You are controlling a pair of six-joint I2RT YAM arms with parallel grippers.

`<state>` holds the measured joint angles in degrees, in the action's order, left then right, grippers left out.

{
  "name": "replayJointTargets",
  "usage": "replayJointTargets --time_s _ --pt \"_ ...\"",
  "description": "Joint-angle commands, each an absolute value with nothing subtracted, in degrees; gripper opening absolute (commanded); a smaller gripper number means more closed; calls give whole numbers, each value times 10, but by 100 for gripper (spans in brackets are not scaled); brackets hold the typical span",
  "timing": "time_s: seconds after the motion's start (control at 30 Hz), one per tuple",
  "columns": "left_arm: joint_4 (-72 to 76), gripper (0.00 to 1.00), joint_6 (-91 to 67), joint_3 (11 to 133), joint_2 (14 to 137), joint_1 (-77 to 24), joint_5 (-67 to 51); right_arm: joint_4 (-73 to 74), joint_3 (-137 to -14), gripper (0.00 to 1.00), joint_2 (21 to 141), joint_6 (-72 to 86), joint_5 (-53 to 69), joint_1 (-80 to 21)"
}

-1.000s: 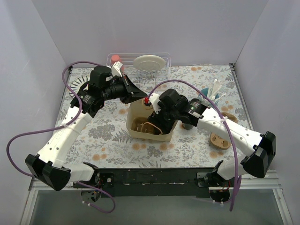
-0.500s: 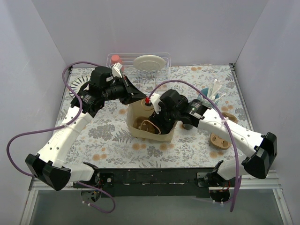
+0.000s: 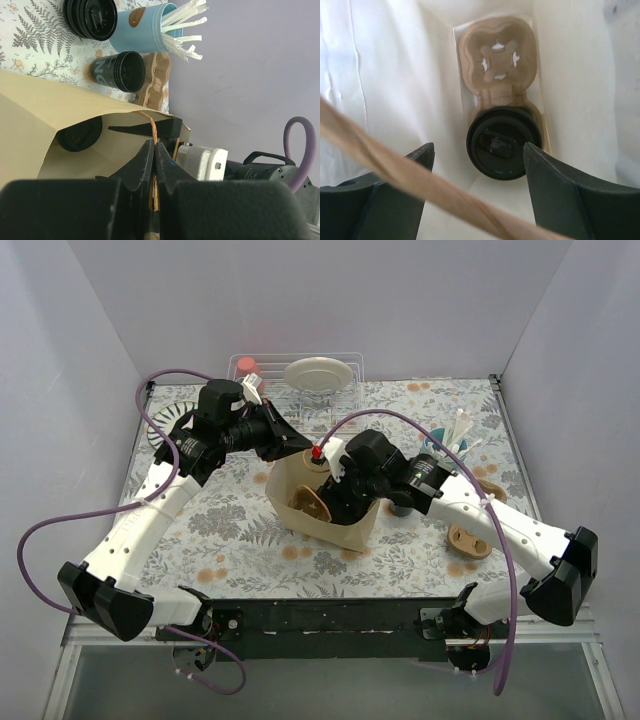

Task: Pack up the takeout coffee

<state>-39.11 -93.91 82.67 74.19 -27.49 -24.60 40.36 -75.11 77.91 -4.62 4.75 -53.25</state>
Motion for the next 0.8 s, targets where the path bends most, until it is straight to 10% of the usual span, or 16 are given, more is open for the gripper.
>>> replayJointTargets --time_s 0.0,0.77 --pt "-406 0 -939 844 738 -272 -233 362 -755 81 752 -41 55 -529" --pt "-486 0 -911 913 760 -272 -184 299 -744 79 744 -16 119 -524"
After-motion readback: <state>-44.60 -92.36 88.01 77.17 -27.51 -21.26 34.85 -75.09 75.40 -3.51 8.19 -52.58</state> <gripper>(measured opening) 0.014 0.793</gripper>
